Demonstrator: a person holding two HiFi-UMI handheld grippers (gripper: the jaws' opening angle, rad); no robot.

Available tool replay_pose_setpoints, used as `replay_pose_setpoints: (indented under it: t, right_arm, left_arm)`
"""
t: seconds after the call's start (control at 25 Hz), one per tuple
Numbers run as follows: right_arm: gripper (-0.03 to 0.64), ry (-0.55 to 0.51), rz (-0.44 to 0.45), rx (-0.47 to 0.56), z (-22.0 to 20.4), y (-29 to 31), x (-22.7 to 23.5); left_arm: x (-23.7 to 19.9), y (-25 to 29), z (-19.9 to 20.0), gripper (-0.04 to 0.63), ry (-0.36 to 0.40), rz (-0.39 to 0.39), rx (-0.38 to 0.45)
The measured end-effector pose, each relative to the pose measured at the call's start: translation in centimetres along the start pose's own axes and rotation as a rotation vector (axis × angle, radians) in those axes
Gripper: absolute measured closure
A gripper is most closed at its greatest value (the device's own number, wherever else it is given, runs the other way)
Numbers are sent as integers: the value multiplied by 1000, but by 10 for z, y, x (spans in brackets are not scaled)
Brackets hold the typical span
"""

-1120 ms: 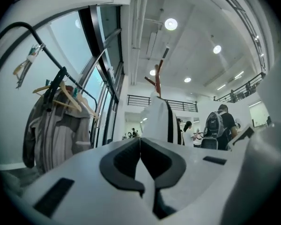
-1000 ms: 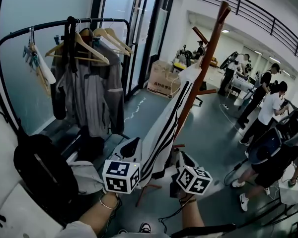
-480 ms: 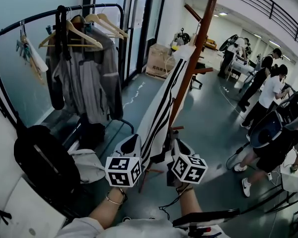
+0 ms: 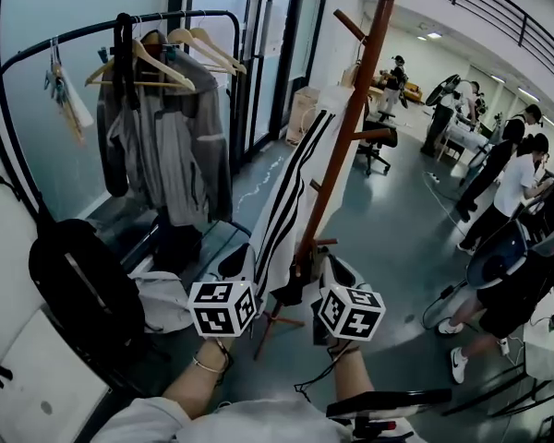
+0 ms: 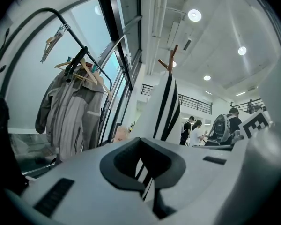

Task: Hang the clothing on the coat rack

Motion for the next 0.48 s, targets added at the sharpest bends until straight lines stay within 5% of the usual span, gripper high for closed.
replay_pose_setpoints:
  t: [0.48]
  right_arm:
    - [595,-4,34,0,-1,-7,12]
  left_arm:
    - [4,-5,-12,588,-29,65,-12]
Point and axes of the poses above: the fingertips, and each gripper's own axes: y forward along the fingers, x to its right, z out of its top, the point moved 10 cm from there along -y, backward along the fingers, and after that the axes turned 6 degrees about -x, right-handed, at the moved point
